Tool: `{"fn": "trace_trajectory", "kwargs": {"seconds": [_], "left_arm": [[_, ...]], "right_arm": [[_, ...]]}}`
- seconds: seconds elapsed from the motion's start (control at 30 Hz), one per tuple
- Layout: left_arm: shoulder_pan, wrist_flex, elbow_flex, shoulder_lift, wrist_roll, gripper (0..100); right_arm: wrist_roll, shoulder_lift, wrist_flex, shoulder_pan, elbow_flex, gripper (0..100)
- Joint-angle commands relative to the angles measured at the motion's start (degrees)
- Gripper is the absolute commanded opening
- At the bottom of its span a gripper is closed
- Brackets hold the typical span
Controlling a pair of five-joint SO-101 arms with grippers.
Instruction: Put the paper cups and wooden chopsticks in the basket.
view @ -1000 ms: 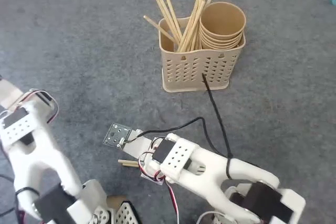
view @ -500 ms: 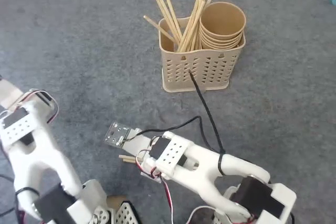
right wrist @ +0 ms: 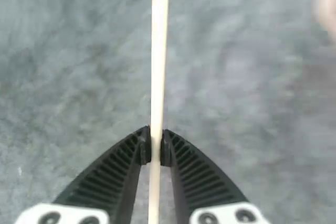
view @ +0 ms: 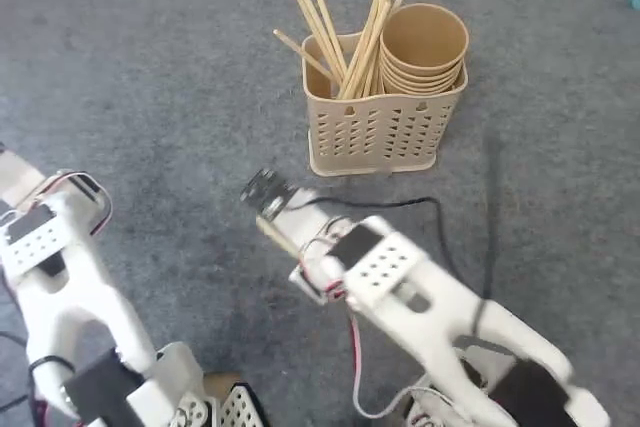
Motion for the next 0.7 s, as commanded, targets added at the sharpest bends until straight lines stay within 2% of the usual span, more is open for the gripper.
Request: {"fn": "trace_trajectory", "kwargs": {"seconds": [0.0, 0.13, 0.3, 0.43, 0.67], "left_arm": [[4.04, -1.41, 0.22, -0.62, 0.00, 20], [10.20, -1.32, 2.51, -0.62, -4.13, 20], [16.44, -1.58, 4.53, -0.70, -7.38, 20], [18.20, -1.67, 5.05, -0.70, -8.26, 20], [18.55, -1.67, 5.14, -0.70, -8.35, 20]], "right_arm": [[-0.53, -11.03, 0.22, 4.97, -1.76, 0.8], [-0.09, -18.42, -1.89, 9.27, -1.58, 0.8], [3.16, -17.01, -8.13, 10.33, 2.37, 0.9], [3.08, -15.43, -13.58, 10.77, 3.60, 0.9], [2.90, -23.16, -24.22, 11.47, -0.79, 0.9]]}}
